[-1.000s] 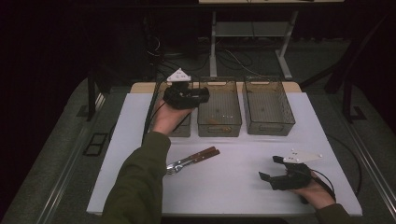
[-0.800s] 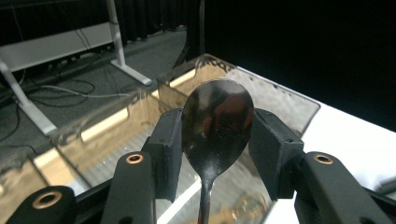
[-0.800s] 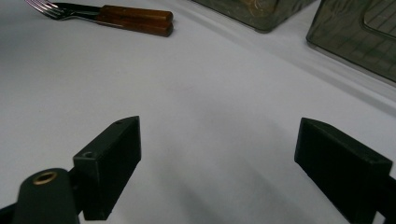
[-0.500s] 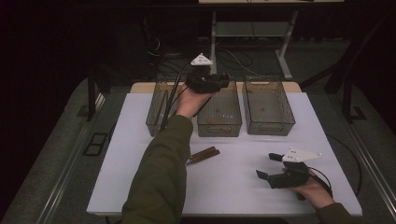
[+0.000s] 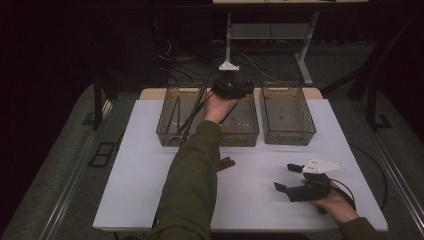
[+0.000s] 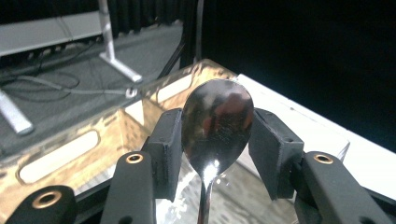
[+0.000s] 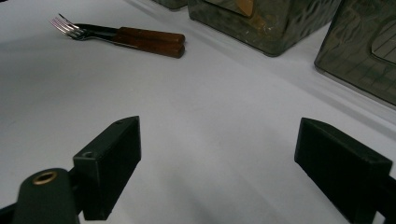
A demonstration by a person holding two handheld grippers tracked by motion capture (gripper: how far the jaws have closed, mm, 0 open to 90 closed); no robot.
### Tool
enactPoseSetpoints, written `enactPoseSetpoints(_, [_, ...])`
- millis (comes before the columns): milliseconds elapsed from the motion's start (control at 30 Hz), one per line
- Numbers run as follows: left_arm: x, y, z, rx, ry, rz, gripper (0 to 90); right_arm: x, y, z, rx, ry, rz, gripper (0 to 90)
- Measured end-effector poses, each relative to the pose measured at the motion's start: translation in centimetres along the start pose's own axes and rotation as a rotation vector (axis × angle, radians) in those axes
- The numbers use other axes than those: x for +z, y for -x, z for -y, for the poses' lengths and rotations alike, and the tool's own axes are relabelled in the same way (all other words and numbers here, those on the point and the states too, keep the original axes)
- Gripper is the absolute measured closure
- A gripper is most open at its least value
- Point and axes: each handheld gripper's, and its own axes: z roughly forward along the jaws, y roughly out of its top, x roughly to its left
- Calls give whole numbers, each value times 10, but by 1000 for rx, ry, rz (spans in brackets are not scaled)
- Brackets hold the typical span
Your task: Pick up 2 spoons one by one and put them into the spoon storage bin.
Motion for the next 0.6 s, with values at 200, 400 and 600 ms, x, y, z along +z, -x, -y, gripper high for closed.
enactPoseSetpoints(200, [9, -5, 18, -34, -92, -52, 546, 0, 0, 0, 0, 1, 0, 144])
enactPoseSetpoints(400, [15, -8, 32, -71, -159, -87, 546, 0, -1, -1, -2, -2, -3, 144])
enactPoseSetpoints(600, [20, -7, 39, -87, -211, -100, 541, 0, -1, -1, 0, -2, -2, 144])
